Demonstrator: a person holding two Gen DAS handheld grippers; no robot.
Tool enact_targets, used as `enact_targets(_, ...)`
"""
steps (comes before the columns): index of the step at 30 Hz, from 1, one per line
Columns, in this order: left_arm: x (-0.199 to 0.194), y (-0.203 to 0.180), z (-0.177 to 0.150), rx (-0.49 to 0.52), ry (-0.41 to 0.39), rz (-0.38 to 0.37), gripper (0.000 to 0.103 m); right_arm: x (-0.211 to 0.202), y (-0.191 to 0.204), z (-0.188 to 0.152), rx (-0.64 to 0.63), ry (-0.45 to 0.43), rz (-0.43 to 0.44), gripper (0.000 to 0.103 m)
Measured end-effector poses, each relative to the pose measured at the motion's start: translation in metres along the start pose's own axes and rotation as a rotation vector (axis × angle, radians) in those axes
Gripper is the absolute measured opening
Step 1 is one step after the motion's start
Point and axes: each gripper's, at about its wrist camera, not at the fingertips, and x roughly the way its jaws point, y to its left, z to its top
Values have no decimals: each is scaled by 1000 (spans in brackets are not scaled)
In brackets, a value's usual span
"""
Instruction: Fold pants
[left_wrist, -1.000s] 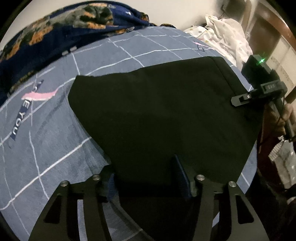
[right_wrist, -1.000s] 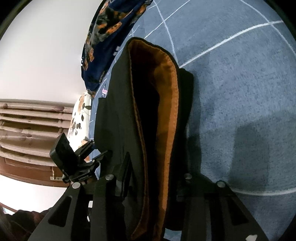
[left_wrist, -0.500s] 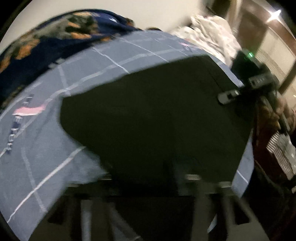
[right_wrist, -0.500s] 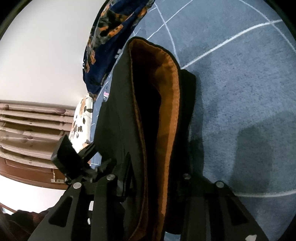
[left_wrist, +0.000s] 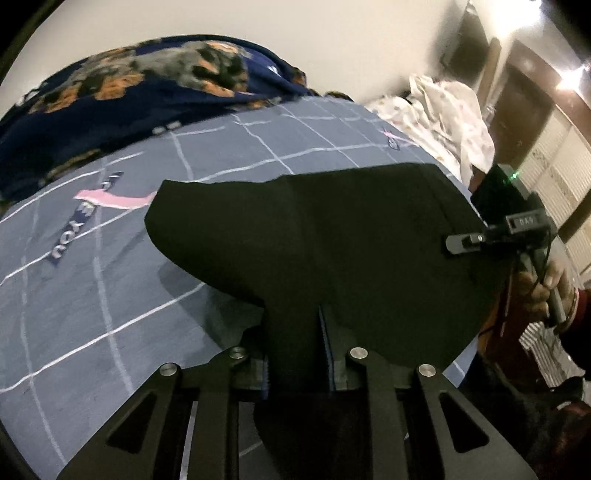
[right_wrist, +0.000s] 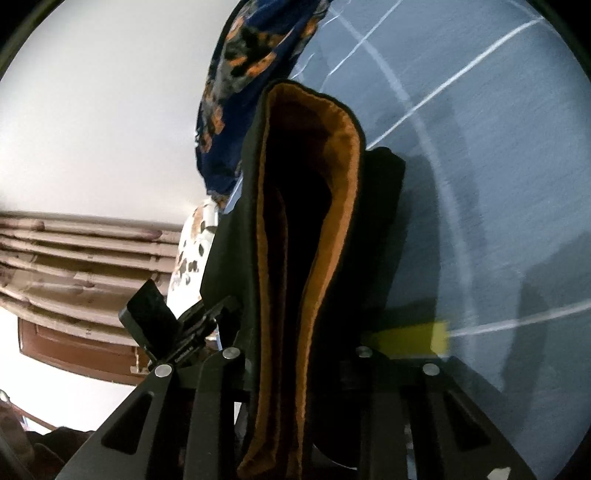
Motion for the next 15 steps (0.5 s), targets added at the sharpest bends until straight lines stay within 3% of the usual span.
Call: enact_targets(15, -75, 63, -8, -96, -102, 138, 21, 83, 60, 21, -68, 62, 78, 24)
